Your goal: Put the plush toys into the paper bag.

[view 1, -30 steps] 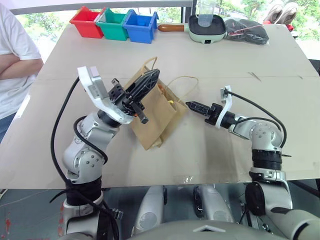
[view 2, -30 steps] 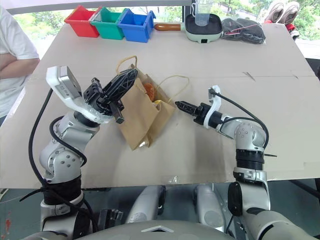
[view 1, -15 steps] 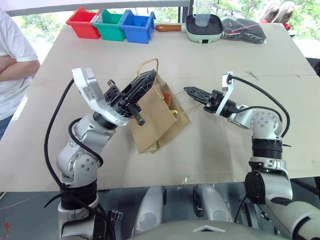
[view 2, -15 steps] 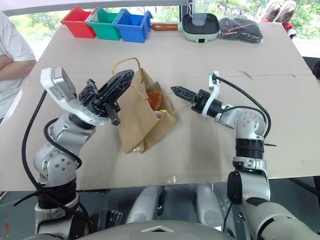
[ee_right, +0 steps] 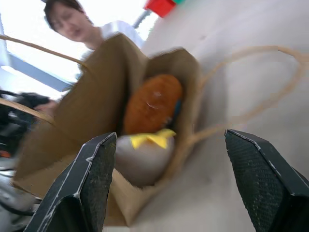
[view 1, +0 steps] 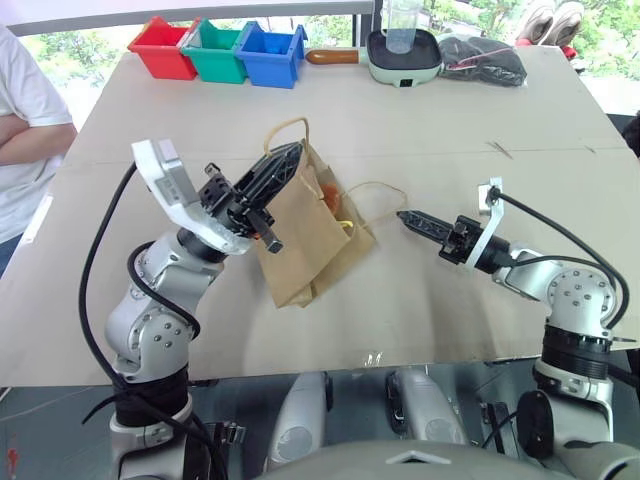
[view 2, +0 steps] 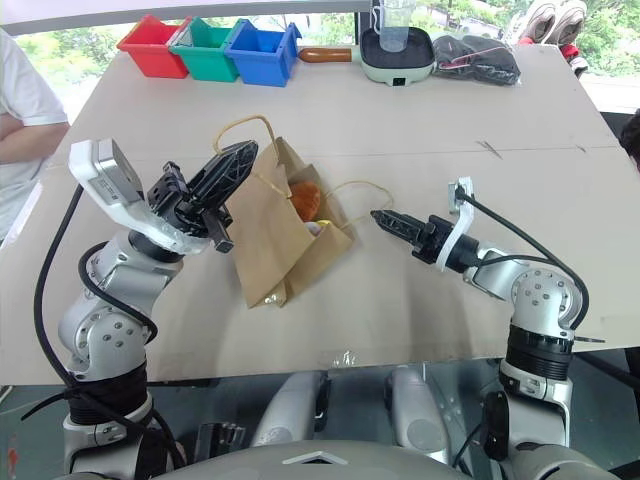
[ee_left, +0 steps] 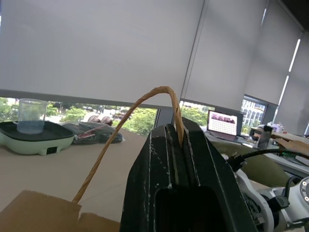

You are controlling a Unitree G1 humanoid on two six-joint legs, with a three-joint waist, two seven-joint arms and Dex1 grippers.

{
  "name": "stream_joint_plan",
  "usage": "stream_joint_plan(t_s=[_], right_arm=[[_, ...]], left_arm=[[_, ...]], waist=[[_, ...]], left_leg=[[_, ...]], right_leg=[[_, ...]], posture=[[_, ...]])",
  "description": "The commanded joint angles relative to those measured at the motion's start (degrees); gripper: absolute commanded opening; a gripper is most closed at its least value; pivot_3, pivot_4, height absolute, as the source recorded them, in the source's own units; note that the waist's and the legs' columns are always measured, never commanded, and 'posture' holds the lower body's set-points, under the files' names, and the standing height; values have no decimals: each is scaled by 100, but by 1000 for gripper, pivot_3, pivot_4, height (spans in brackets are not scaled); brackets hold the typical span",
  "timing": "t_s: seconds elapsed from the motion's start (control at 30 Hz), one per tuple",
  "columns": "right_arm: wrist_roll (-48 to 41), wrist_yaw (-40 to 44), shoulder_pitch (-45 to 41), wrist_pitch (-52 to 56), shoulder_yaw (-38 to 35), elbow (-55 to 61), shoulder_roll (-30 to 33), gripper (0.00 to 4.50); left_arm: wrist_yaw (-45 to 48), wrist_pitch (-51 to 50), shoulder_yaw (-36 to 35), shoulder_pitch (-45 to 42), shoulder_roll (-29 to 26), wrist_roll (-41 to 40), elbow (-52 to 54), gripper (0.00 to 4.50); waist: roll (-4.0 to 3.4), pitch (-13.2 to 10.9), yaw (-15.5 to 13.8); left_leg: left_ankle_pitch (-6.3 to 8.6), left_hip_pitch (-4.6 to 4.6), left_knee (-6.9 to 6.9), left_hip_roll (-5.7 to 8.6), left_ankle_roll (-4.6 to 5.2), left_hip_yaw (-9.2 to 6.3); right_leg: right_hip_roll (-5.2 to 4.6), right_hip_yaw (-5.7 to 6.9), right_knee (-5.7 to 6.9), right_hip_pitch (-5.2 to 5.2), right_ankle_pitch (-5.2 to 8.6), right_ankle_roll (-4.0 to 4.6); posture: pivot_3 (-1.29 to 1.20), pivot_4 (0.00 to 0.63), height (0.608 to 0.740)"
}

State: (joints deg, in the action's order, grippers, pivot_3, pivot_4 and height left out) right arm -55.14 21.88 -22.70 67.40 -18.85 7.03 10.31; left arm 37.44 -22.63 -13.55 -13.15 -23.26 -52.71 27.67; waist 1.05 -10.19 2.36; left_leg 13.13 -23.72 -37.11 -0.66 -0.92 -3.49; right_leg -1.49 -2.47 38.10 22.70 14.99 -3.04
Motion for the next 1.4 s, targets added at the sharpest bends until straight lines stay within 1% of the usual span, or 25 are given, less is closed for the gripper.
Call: stream_joint_plan(t_s=[0.03,0.23,0.27,0.3,0.37,0.4,0.43,0.5,0.53,0.6,0.67,0.83,0.93,1.03,1.1,1.17,1.27,1.33,1.37,1.4], right_arm=[[192,-223,-275,-438,113,-309,-237,3419],[740,-37,-888,-1306,413,-1454,-577,3419],[826,105,-1050,-1551,461,-1663,-636,3189],[863,304,-1177,-1738,520,-1777,-673,2889],[920,629,-1314,-1967,643,-1829,-690,2154],[921,803,-1324,-2051,701,-1774,-684,1555],[894,946,-1321,-2110,731,-1693,-680,1186],[633,1092,-1336,-2119,652,-1349,-711,151],[394,1085,-1371,-2047,552,-1099,-741,62],[-70,948,-1509,-1917,391,-567,-787,62],[-515,628,-1758,-1813,305,-37,-820,62],[-1078,-194,-2268,-1736,340,805,-793,62],[-1118,-522,-2321,-1723,439,1182,-594,62],[-303,-769,-1874,-1834,777,1289,-162,62],[-51,-957,-1684,-1832,879,1165,-19,62],[38,-954,-1591,-1862,939,1158,75,564],[-111,-840,-1527,-1676,930,1360,318,1866],[-506,-826,-1492,-1385,779,1533,564,2693],[-841,-750,-1451,-1142,671,1661,820,3092],[-1089,-673,-1405,-951,608,1787,1066,3604]], left_arm=[[10,92,-122,25,-42,-154,264,0],[31,117,-93,18,-42,-132,226,0],[37,130,-97,31,-41,-120,226,0],[37,142,-106,44,-42,-109,226,0],[28,166,-126,61,-45,-87,222,0],[27,176,-132,63,-49,-81,215,0],[23,186,-136,64,-54,-72,211,0],[8,220,-194,0,-78,-52,125,0],[9,249,-252,-81,-115,-23,25,0],[-27,280,-431,-373,-216,-27,-292,0],[57,286,-539,-738,-422,48,-695,0],[445,313,-439,-1600,-762,336,-1650,0],[763,414,-122,-2113,-821,788,-2410,0],[925,783,473,-2496,-669,1675,-3429,0],[1022,1008,729,-2572,-569,2076,-3876,0],[1262,1256,833,-2629,-442,2238,-4135,0],[1402,1273,836,-2785,-406,2361,-4517,0],[1653,885,619,-2857,-485,1993,-4510,0],[1878,662,547,-2846,-621,1826,-4414,0],[2053,495,486,-2817,-724,1690,-4306,727]], waist=[[0,0,-2],[0,0,-11],[0,0,-15],[-1,-1,-14],[-1,-1,-12],[-2,-1,-15],[-2,-1,-16],[-2,-1,-24],[-4,-3,-25],[-6,-4,-24],[-9,-6,-24],[-10,-7,-20],[-10,-7,-27],[-8,-4,-58],[-6,-2,-50],[-7,-5,-19],[-6,-7,15],[-7,-7,12],[-7,-7,12],[-7,-7,12]], left_leg=[[0,-1,0,0,0,0],[0,-2,0,0,0,0],[0,-4,0,0,0,-1],[0,-4,0,1,0,-1],[0,-4,0,1,0,2],[0,-4,0,1,0,1],[0,-4,1,1,0,-1],[0,-5,1,1,0,-2],[0,-6,1,1,0,-2],[0,-6,1,0,0,-3],[0,-6,0,0,0,-9],[0,-4,2,1,0,-9],[0,-9,3,2,0,-9],[0,-11,2,6,0,-9],[0,-6,3,7,0,-6],[0,-12,3,7,0,-2],[-1,-25,10,4,0,7],[-1,-25,15,2,0,6],[-1,-25,16,2,0,6],[-1,-27,18,1,0,7]], right_leg=[[0,0,0,0,0,0],[-1,2,-2,1,0,0],[-1,3,-2,1,0,0],[-2,3,-2,1,0,0],[-2,2,-2,1,-1,0],[-2,3,-3,1,0,0],[-2,4,-3,1,-1,0],[-3,6,-3,1,0,0],[-4,6,-3,1,0,0],[-4,6,-2,2,0,0],[-3,13,3,3,0,0],[-2,14,1,2,0,0],[-3,16,-4,4,0,0],[-7,16,-5,3,0,0],[-8,14,-6,0,0,-1],[-8,8,-4,8,0,0],[-7,-4,8,36,-1,0],[-6,-2,13,42,0,0],[-6,-1,14,43,0,1],[-7,-2,13,44,0,0]], posture=[[0,150,740],[0,150,740],[0,150,740],[0,150,740],[0,150,740],[0,150,740],[0,150,740],[0,150,740],[0,150,740],[0,150,740],[0,150,740],[0,150,740],[0,150,740],[0,150,740],[0,150,740],[0,150,740],[0,150,740],[0,150,740],[0,150,740],[0,150,740]])
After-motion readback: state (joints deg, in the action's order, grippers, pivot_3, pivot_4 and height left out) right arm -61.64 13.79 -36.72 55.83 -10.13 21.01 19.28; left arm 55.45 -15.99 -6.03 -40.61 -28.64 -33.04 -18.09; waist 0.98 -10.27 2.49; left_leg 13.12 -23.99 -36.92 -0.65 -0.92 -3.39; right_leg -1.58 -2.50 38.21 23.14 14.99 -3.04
